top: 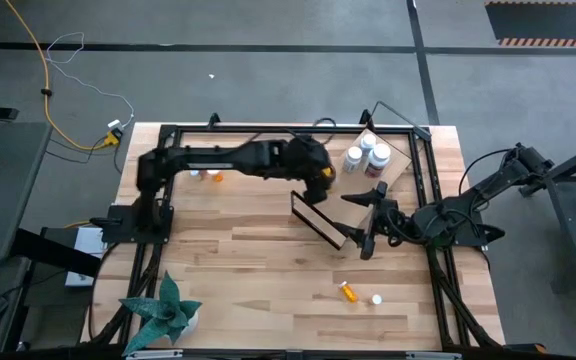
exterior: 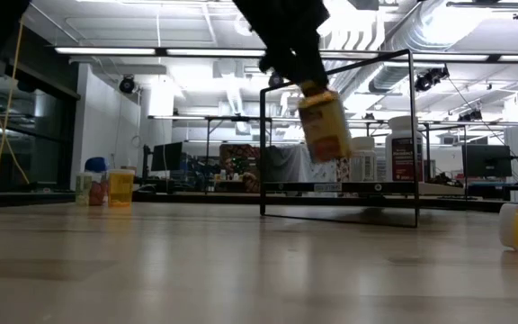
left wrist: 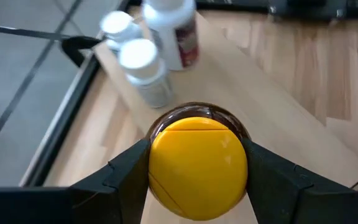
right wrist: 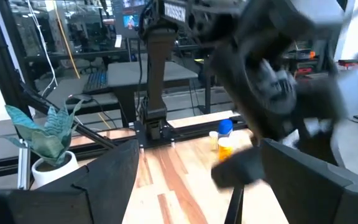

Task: Pick and place medicine bottles onto shelf by color
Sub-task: Put the yellow medicine bottle on the shelf

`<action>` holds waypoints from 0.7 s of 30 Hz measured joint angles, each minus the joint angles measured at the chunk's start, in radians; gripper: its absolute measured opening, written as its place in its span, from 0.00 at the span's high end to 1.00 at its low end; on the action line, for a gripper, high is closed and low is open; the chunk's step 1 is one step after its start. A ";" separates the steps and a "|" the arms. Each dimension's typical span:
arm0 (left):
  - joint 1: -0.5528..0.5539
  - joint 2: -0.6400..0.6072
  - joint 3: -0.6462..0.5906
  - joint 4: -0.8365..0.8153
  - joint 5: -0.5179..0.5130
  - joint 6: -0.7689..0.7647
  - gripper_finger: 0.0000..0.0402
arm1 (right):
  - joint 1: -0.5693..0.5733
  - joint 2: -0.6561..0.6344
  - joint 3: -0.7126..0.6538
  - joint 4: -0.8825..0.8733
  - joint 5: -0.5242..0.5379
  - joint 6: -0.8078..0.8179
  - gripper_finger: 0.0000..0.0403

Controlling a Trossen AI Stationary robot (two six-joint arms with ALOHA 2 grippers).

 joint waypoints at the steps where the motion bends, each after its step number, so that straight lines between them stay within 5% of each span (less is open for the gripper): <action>1: 0.000 0.026 0.020 0.000 0.013 0.009 0.49 | 0.000 0.000 0.000 0.000 0.000 -0.002 0.20; 9: 0.002 0.116 0.088 0.007 0.137 0.014 0.49 | 0.000 0.000 0.000 0.001 0.000 -0.002 0.20; 21: 0.001 0.118 0.089 0.009 0.141 0.042 0.44 | 0.000 0.000 0.000 0.003 -0.001 -0.001 0.20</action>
